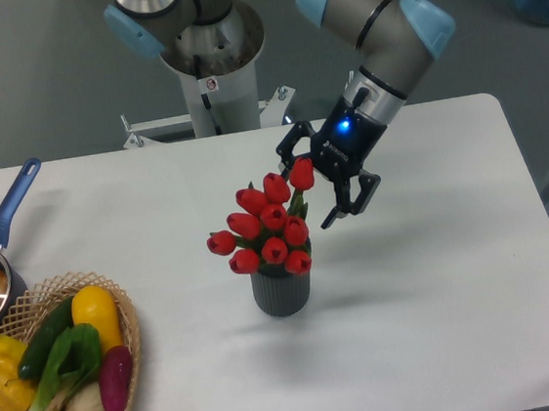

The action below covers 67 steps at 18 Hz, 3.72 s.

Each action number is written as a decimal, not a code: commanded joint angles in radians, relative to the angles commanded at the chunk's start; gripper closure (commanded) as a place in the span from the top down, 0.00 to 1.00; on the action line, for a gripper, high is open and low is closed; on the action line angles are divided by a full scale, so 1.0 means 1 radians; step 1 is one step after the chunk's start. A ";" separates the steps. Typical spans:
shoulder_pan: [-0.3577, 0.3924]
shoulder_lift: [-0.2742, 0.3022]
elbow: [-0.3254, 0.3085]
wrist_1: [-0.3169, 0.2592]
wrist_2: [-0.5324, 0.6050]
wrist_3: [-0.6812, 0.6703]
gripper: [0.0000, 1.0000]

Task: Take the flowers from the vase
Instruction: 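Lower the open gripper around the tulip stems above the vase rim, then close the gripper on the tulip stems just below the blooms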

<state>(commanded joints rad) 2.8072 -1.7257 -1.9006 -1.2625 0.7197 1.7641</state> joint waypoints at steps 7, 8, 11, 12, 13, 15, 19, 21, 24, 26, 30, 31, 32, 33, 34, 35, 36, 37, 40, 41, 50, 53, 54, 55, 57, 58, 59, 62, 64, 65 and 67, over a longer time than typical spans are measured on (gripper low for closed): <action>-0.002 -0.020 -0.003 0.003 -0.129 0.003 1.00; -0.003 -0.020 -0.003 0.003 -0.131 0.014 1.00; -0.008 -0.023 -0.006 0.003 -0.135 0.034 1.00; -0.008 -0.023 -0.006 0.003 -0.135 0.034 1.00; -0.009 -0.023 -0.006 0.003 -0.135 0.034 1.00; -0.021 -0.023 -0.006 0.003 -0.137 0.035 1.00; -0.024 -0.032 -0.008 0.005 -0.137 0.035 1.00; -0.031 -0.032 -0.006 0.005 -0.137 0.034 1.00; -0.029 -0.040 -0.006 0.006 -0.164 0.034 1.00; -0.031 -0.041 -0.006 0.017 -0.178 0.034 1.00; -0.037 -0.064 -0.006 0.054 -0.198 0.034 1.00; -0.041 -0.066 -0.006 0.054 -0.203 0.034 1.00; -0.043 -0.066 -0.006 0.055 -0.203 0.035 1.00; -0.041 -0.066 -0.006 0.054 -0.203 0.035 1.00; -0.041 -0.066 -0.006 0.054 -0.204 0.034 1.00; -0.041 -0.071 -0.008 0.055 -0.206 0.034 1.00; -0.040 -0.072 -0.006 0.054 -0.210 0.034 1.00; -0.040 -0.072 -0.006 0.054 -0.213 0.034 1.00; -0.037 -0.072 -0.006 0.054 -0.213 0.035 0.98; -0.037 -0.072 -0.006 0.055 -0.215 0.035 0.96; -0.037 -0.087 -0.011 0.055 -0.256 0.078 0.93; -0.040 -0.104 -0.014 0.057 -0.275 0.089 0.85; -0.038 -0.107 -0.017 0.057 -0.276 0.101 0.85; -0.037 -0.107 -0.018 0.057 -0.287 0.112 0.85; -0.032 -0.107 -0.023 0.057 -0.312 0.114 0.85; -0.032 -0.107 -0.023 0.057 -0.322 0.114 0.85; -0.032 -0.107 -0.023 0.057 -0.330 0.114 0.84; -0.029 -0.107 -0.028 0.057 -0.356 0.114 0.82; -0.026 -0.109 -0.037 0.057 -0.378 0.114 0.78; -0.023 -0.109 -0.041 0.057 -0.379 0.114 0.72; -0.020 -0.109 -0.044 0.057 -0.385 0.115 0.70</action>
<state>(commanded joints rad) 2.7872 -1.8346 -1.9451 -1.2057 0.3344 1.8791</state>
